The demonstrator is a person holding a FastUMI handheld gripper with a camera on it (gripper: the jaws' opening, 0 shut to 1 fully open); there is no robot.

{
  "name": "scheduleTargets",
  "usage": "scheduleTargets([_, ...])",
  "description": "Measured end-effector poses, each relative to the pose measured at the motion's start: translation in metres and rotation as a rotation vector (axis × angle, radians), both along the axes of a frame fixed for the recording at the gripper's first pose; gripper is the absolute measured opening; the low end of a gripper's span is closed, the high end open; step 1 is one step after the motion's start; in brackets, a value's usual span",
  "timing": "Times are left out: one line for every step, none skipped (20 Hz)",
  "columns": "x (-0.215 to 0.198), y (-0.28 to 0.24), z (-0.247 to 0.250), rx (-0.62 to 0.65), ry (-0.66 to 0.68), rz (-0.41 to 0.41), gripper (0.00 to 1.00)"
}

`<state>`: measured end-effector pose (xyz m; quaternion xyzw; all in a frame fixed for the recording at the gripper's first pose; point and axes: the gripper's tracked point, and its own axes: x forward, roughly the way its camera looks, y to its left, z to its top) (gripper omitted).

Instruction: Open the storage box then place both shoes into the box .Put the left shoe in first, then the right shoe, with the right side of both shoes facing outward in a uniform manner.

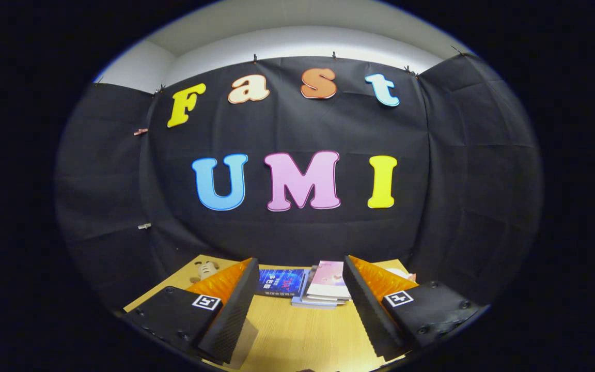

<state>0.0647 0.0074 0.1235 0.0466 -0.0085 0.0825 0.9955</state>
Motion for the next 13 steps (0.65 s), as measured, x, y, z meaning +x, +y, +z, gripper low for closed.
scheduleTargets([0.001, -0.007, 0.002, -0.002, -0.036, 0.012, 0.98])
scheduleTargets([0.000, -0.011, 0.006, -0.006, -0.067, 0.025, 0.98])
scheduleTargets([0.006, -0.019, 0.014, -0.020, -0.094, 0.021, 0.98])
scheduleTargets([0.006, -0.027, 0.012, -0.038, -0.114, 0.011, 0.98])
scheduleTargets([0.008, -0.031, 0.009, -0.047, -0.121, 0.002, 0.99])
scheduleTargets([0.010, -0.033, 0.005, -0.054, -0.109, -0.013, 0.98])
scheduleTargets([0.011, -0.035, -0.001, -0.056, -0.093, -0.021, 0.98])
scheduleTargets([0.012, -0.036, -0.009, -0.053, -0.075, -0.027, 0.98])
scheduleTargets([0.017, -0.031, -0.019, -0.040, -0.063, -0.020, 0.99])
scheduleTargets([0.020, -0.024, -0.026, -0.022, -0.060, -0.009, 0.98])
scheduleTargets([0.025, -0.020, -0.033, -0.004, -0.058, -0.007, 0.98])
scheduleTargets([0.027, -0.017, -0.041, 0.004, -0.059, -0.015, 0.98])
scheduleTargets([0.031, -0.018, -0.048, -0.002, -0.055, -0.032, 0.98])
